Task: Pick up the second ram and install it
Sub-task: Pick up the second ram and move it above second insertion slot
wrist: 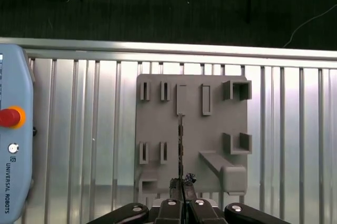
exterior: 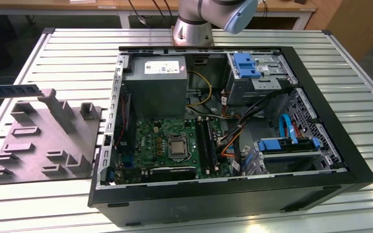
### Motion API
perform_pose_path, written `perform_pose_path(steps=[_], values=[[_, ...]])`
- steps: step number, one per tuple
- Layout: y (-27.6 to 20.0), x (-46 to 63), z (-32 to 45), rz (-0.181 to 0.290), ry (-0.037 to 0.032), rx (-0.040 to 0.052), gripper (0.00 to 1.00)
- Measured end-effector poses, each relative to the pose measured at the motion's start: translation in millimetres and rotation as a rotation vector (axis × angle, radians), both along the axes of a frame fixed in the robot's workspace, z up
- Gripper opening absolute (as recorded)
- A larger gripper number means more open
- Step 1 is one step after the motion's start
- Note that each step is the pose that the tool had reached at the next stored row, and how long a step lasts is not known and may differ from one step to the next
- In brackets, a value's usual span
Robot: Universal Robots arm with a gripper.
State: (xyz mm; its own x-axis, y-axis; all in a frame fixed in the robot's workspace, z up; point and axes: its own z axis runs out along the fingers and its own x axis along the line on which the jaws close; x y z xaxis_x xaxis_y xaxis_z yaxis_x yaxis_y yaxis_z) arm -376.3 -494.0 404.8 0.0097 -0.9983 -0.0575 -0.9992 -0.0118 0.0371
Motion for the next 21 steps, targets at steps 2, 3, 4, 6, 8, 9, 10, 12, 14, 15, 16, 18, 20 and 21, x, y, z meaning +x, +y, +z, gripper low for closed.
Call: perform_pose_path(steps=[2, 3, 4, 6, 8, 9, 10, 12, 14, 15, 16, 18, 20, 21], values=[[0.0, 4.9, 0.0, 0.0, 0.0, -0.0001, 0.12], [0.0, 7.4, 0.0, 0.0, 0.0, 0.0, 0.12], [0.0, 10.0, 0.0, 0.0, -0.0001, 0.0, 0.12], [0.0, 15.2, 0.0, 0.0, -0.0001, 0.0, 0.12], [0.0, 21.2, 0.0, 0.0, 0.0, 0.0, 0.12], [0.0, 24.3, 0.1, 0.0, 0.0001, 0.0, 0.12], [0.0, 27.4, 0.0, 0.0, 0.0, 0.0, 0.12], [0.0, 33.6, 0.0, 0.0, 0.0, 0.0, 0.12], [0.0, 40.1, 0.0, 0.0, 0.0, 0.0, 0.12], [0.0, 43.7, 0.0, 0.0, 0.0, 0.0, 0.12], [0.0, 46.9, 0.0, 0.0, 0.0, 0.0, 0.12], [0.0, 53.4, 0.0, 0.0, 0.0, 0.0, 0.12], [0.0, 60.2, 0.0, 0.0, 0.0, 0.0, 0.12], [0.0, 63.6, 0.0, 0.0, 0.0, 0.0, 0.12]])
